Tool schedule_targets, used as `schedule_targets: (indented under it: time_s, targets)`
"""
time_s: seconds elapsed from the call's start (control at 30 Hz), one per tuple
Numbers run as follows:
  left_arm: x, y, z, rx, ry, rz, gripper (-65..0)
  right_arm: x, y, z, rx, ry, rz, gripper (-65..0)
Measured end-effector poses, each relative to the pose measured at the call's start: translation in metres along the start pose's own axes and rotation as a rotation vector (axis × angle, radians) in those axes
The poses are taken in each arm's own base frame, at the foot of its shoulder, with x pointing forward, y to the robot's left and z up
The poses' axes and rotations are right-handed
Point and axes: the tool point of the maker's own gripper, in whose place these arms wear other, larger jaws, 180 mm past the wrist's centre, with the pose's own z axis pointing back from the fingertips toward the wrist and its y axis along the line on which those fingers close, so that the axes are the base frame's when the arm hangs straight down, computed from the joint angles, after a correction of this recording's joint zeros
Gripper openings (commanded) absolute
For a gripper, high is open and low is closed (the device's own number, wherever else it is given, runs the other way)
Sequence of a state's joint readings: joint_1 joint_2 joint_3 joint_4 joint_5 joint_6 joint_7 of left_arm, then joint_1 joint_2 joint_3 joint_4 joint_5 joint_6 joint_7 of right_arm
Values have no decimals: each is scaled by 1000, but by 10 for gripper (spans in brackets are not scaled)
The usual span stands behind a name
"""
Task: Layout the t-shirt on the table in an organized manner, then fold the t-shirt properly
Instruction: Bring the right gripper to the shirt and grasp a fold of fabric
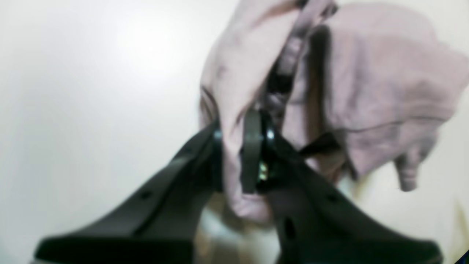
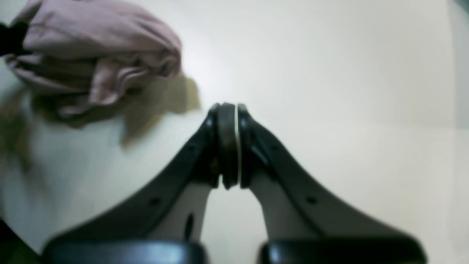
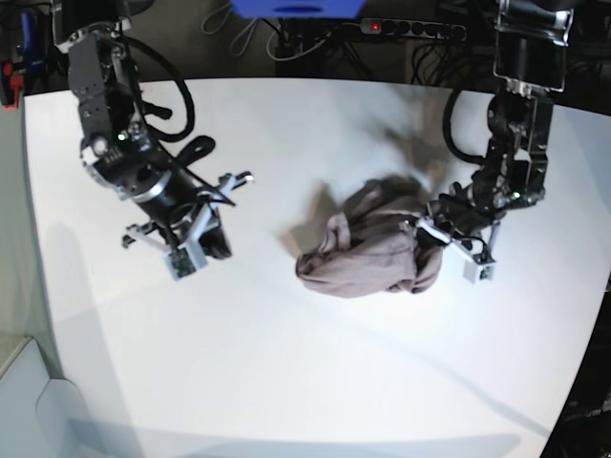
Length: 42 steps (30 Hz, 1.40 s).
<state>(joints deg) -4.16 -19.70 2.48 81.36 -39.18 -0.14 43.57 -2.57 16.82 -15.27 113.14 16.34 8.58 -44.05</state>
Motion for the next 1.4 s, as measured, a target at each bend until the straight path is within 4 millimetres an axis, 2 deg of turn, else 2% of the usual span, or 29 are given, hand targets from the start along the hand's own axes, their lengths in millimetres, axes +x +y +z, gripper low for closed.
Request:
schedule_targets:
  time_s: [0.2,0.3,0.47,0.6,0.67,0.8,0.87,1.0,1.17,1.27,1.33,1.4]
  targets:
    - [-15,-7,-2,-17,37,-36,-646,21,44,-14,118,13,109,-527]
    - [-21,-13,-4,-25,54,-59,-646,37,73,-21,195,-26,107,-460]
    - [-31,-27,-8,-56,79,-93,-646,24,90,-43,239,49,182,-385]
    - [-32,-29,-8,-61,86,-92,-646,19,103,-60,279,85,255,-348]
    - [-33,-29,-8,-61,87,-91,-646,15,106,-66,287,111,296,-344]
    - [-33,-29,-8,-61,87,-92,-646,22,106,-76,289,110,342,-343]
    - [-33,-29,-8,-61,87,-92,-646,16,102,-83,277,136,360,-343]
    - [-33,-29,-8,-61,84,-91,-646,3,116,-90,319,139,373,-343]
    - [-33,-29,-8,-61,84,-91,-646,-23,115,-97,321,210,402,-343]
    - [-32,-29,-8,-62,83,-91,-646,-27,114,-102,323,198,388,-349]
    - [-32,-29,-8,-61,83,-91,-646,-30,111,-106,321,192,377,-387]
    - [-32,-29,-8,-61,83,-91,-646,-36,108,-110,315,199,370,-477]
